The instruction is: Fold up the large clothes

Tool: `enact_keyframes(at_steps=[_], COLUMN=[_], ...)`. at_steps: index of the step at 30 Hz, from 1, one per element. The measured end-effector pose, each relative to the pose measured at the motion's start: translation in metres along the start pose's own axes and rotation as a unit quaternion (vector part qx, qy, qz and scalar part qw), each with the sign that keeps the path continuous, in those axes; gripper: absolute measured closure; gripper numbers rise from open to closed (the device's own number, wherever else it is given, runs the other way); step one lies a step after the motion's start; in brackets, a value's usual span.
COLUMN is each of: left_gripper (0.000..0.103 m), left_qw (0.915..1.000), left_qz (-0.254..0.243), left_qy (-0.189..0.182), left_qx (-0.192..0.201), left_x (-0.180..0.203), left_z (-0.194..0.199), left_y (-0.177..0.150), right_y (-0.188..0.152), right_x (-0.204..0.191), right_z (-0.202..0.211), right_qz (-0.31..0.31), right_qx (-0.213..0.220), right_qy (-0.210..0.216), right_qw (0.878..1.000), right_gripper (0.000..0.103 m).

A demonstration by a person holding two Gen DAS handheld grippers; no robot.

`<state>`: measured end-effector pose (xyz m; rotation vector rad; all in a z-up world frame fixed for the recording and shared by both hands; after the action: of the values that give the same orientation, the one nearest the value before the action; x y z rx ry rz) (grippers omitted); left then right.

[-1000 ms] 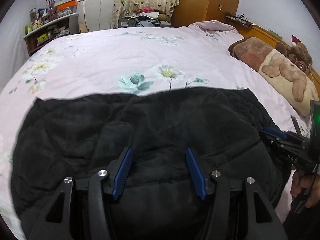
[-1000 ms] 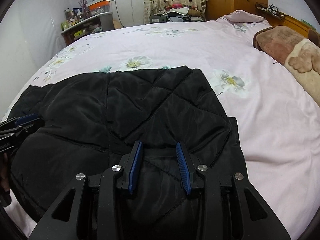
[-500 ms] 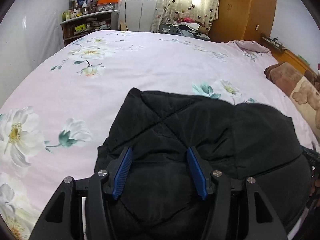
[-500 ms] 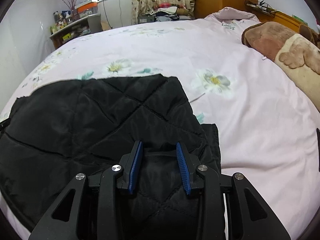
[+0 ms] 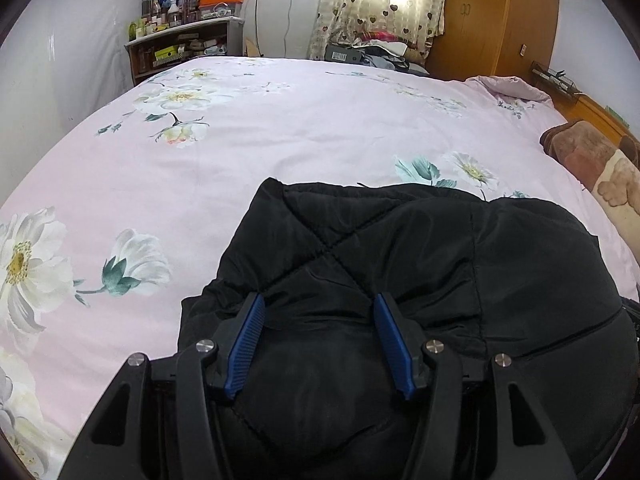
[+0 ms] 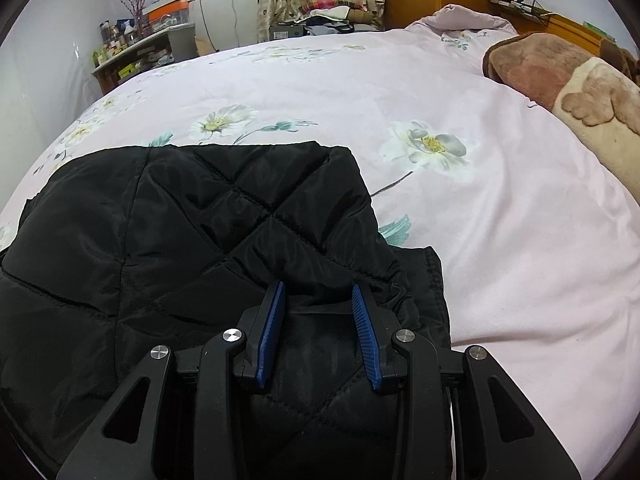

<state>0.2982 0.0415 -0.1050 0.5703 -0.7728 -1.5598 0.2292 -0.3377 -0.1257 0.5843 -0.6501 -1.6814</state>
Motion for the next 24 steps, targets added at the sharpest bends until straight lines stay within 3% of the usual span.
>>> enact_keyframes(at_steps=[11,18,21,24], left_gripper=[0.046,0.046,0.045,0.045], left_qw=[0.9996,0.9980,0.9948,0.9937], left_qz=[-0.015,-0.027,-0.059,-0.076], left_qy=[0.021,-0.053,-0.083,-0.076], left_qx=[-0.009,0.019,-0.002,-0.033], left_x=[0.010,0.067,0.102,0.115], left_z=[0.026,0.054,0.039,0.007], left_y=[0.023,0.040,0.027,0.008], right_y=[0.025,0.045,0.037,0.027], right_x=[-0.003,-0.057,-0.094,-0.101], right_z=[0.045,0.080,0.063,0.034], right_qz=[-0.001,0.014,0.039,0.053], right_qx=[0.006,0.046,0.021,-0.007], right_qy=[-0.012,0.064,0.105,0.093], right_qw=[1.000,0.997,0.993,0.994], right_gripper=[0.066,0.066,0.066,0.066])
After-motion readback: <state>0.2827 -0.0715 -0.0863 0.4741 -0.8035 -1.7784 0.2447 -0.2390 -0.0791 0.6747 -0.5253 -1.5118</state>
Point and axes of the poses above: each gripper's, at about its wrist camera, not at the fingertips, and z roughly against the way its jaws point, x to its right, y to its top, the point moved 6 cm from there along -z, roughly the way its jaws point, and after that the axes turned 7 degrees about x, right-handed, at the moved point
